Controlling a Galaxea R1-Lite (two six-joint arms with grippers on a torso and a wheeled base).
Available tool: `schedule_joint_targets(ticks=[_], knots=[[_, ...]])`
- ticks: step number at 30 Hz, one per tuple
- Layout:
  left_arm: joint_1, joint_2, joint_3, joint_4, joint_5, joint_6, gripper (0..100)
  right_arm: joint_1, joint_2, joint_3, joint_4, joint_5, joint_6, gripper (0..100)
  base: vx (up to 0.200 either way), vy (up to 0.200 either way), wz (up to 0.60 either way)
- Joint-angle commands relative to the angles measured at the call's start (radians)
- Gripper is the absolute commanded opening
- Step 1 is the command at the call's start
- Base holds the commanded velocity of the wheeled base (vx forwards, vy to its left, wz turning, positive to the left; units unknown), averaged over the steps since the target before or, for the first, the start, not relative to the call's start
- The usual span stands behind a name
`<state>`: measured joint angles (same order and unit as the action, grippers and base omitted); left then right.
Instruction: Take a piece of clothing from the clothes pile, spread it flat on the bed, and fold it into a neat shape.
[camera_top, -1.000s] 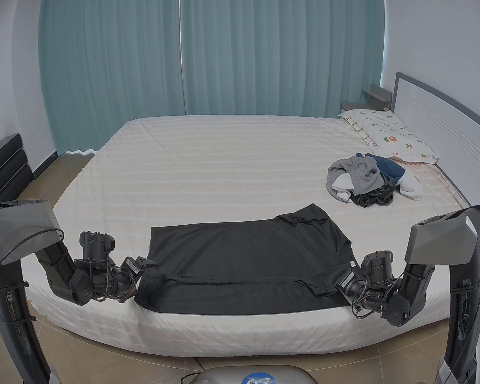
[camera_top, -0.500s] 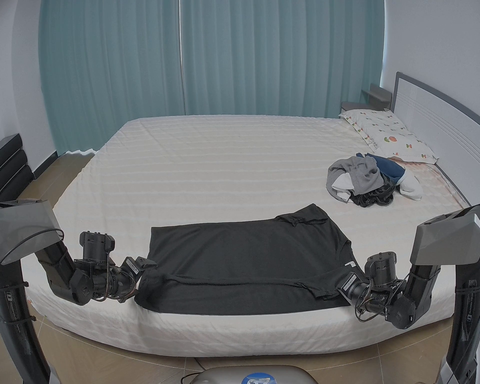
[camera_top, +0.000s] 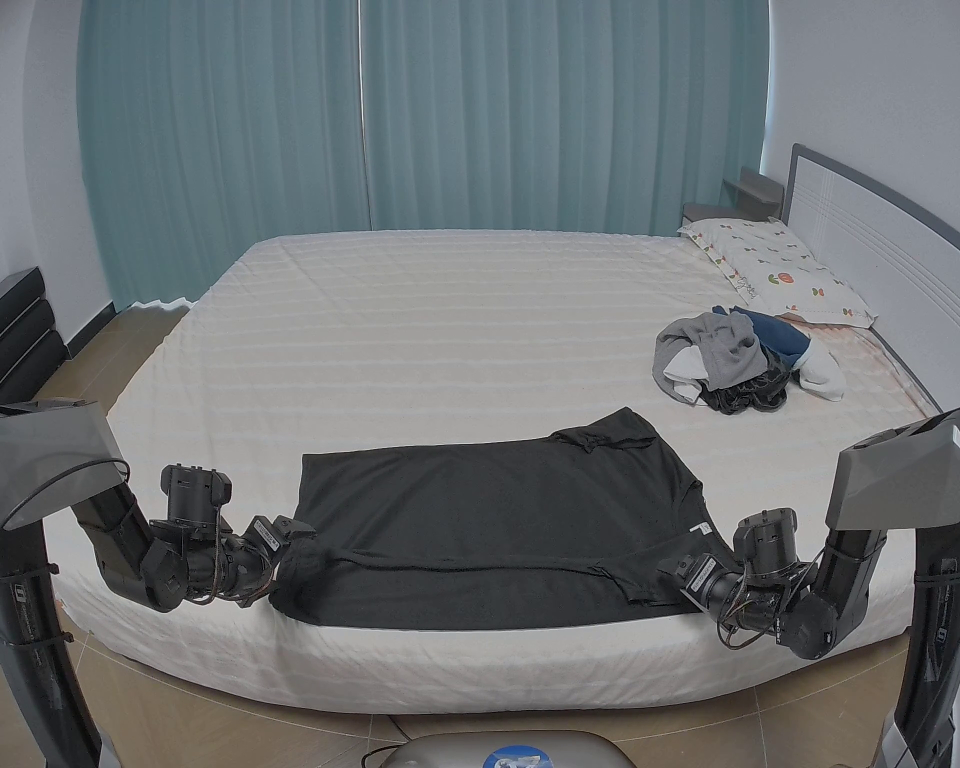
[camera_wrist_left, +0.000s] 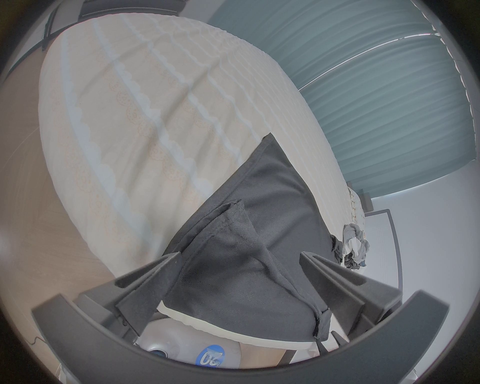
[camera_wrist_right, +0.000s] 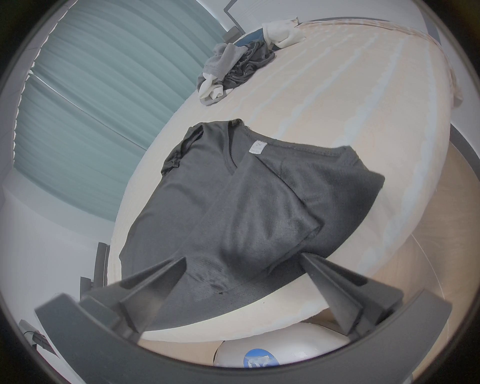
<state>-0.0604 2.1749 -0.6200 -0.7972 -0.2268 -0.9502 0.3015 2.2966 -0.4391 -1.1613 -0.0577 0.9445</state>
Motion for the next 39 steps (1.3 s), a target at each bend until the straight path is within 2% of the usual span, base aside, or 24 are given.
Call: schedule_joint_targets(ticks=[1, 4, 9, 14, 20, 23, 25, 33, 39], knots=[[-0.004, 0.002, -0.001, 0.001, 0.000, 0.001, 100, -0.033, -0.120, 0.011, 0.012, -0.002, -0.018, 100, 0.000, 0.000, 0.00], [-0.004, 0.003, -0.001, 0.001, 0.000, 0.001, 100, -0.053, -0.184, 0.025, 0.020, -0.002, -0.055, 100, 0.000, 0.000, 0.00], [-0.004, 0.003, -0.001, 0.000, 0.001, 0.002, 100, -0.070, -0.227, 0.022, 0.008, 0.004, -0.067, 100, 0.000, 0.000, 0.00], [-0.012, 0.002, -0.003, 0.000, 0.001, 0.004, 100, -0.064, -0.154, 0.000, -0.011, 0.013, -0.058, 100, 0.000, 0.000, 0.00], [-0.012, 0.005, -0.006, 0.000, 0.001, 0.002, 100, -0.047, 0.026, -0.078, -0.140, 0.024, -0.039, 100, 0.000, 0.000, 0.00], [-0.013, 0.005, -0.006, 0.001, 0.001, 0.004, 100, -0.055, 0.078, -0.099, -0.146, 0.058, -0.038, 100, 0.000, 0.000, 0.00], [-0.013, 0.005, -0.006, 0.001, 0.001, 0.004, 100, -0.064, 0.089, -0.093, -0.144, 0.076, -0.036, 100, 0.000, 0.000, 0.00], [-0.012, 0.002, -0.004, 0.000, 0.001, 0.002, 100, -0.137, 0.113, -0.085, -0.143, 0.076, -0.038, 100, 0.000, 0.000, 0.00], [-0.018, -0.003, -0.003, 0.000, 0.001, 0.004, 100, -0.145, 0.029, -0.056, -0.178, 0.078, -0.026, 100, 0.000, 0.000, 0.00]])
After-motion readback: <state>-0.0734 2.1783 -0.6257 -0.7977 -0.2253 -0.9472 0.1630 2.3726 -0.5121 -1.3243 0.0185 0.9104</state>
